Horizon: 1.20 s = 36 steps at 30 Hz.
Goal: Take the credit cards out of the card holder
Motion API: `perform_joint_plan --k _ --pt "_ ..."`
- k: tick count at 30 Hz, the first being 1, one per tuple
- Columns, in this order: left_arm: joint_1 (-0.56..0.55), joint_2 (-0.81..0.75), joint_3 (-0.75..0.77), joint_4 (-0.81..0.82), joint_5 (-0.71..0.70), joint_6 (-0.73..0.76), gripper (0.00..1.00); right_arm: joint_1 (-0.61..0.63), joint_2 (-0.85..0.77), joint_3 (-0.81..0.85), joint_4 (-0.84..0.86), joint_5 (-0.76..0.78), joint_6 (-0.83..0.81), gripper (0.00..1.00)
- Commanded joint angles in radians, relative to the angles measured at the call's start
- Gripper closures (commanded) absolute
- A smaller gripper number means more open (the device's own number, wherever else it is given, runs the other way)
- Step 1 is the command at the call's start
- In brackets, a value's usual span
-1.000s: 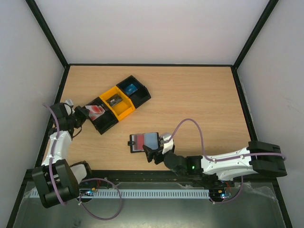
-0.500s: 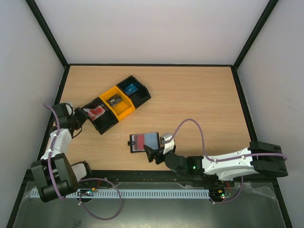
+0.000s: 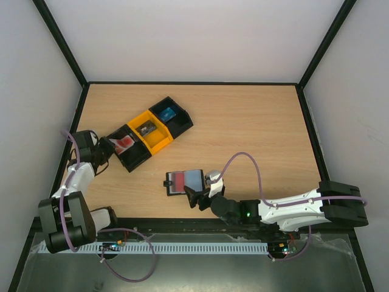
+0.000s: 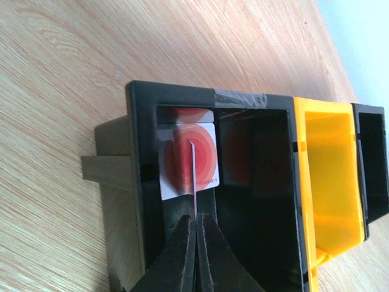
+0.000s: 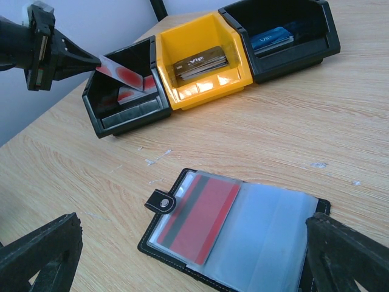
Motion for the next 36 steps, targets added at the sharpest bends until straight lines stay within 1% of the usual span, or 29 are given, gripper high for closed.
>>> perform_joint_plan --k 1,6,13,17,27,36 --pt "-0.006 0.018 0.012 0.028 -0.043 -0.010 0.97 0.003 0.000 -0.004 0.001 0.031 -0.001 0.02" --pt "-0.049 0.021 0.022 0.037 -0.108 -0.013 0.97 0.004 0.017 0.001 -0.003 0.036 -0.006 0.02" --pt "-0.092 0.067 0.036 0.060 -0.140 -0.023 0.97 0.004 -0.009 -0.021 -0.008 0.046 0.006 0.02" --pt "-0.121 0.085 0.051 0.059 -0.182 -0.019 0.97 0.003 -0.021 -0.023 -0.012 0.055 -0.004 0.02" --pt "-0.125 0.094 0.061 0.058 -0.245 -0.022 0.97 0.003 -0.038 -0.022 -0.024 0.060 -0.023 0.02" --pt "-0.128 0.112 0.046 0.097 -0.245 -0.039 0.97 0.002 -0.078 -0.042 -0.055 0.060 -0.017 0.02"
